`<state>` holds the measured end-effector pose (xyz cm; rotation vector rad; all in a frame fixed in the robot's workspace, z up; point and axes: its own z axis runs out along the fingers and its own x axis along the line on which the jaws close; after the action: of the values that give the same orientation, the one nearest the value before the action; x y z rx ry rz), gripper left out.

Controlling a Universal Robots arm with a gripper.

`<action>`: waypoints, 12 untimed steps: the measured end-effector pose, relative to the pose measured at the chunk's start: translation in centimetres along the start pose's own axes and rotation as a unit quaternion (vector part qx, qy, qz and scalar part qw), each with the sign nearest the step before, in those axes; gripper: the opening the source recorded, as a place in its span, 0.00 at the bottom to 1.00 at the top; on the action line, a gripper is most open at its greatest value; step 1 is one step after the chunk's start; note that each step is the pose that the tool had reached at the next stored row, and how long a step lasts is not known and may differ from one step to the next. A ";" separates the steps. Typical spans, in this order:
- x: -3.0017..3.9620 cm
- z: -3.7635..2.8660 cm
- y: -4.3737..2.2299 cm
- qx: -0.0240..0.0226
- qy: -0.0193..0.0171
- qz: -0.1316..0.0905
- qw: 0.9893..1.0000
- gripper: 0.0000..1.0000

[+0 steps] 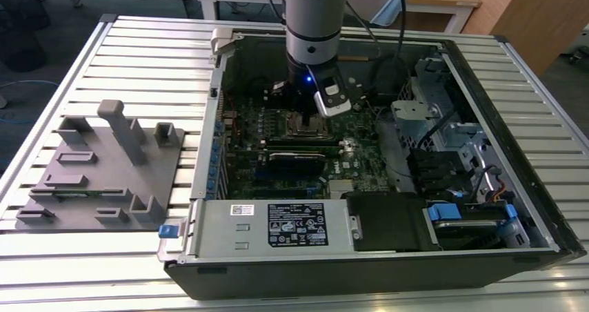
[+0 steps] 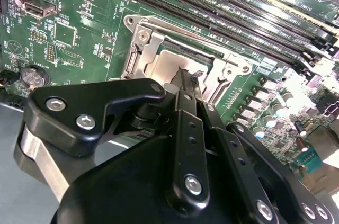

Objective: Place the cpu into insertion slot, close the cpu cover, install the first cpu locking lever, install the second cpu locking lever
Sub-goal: 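Install the second cpu locking lever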

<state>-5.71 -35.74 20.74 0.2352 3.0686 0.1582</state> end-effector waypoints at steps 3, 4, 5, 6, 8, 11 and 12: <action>0.00 -0.04 0.00 0.000 0.000 0.000 1.000 0.10; 0.00 -0.04 0.00 0.000 0.000 0.000 1.000 0.10; 0.00 -0.04 0.00 0.000 0.000 0.000 1.000 0.10; 0.00 -0.06 0.01 0.000 0.000 0.000 1.000 0.10; -0.01 -0.11 0.01 0.000 0.000 0.000 1.000 0.10; -0.01 -0.11 0.01 0.000 0.000 0.000 1.000 0.10; -0.01 -0.11 0.01 0.000 0.000 0.000 1.000 0.10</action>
<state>-5.71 -35.74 20.85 0.2352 3.0685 0.1584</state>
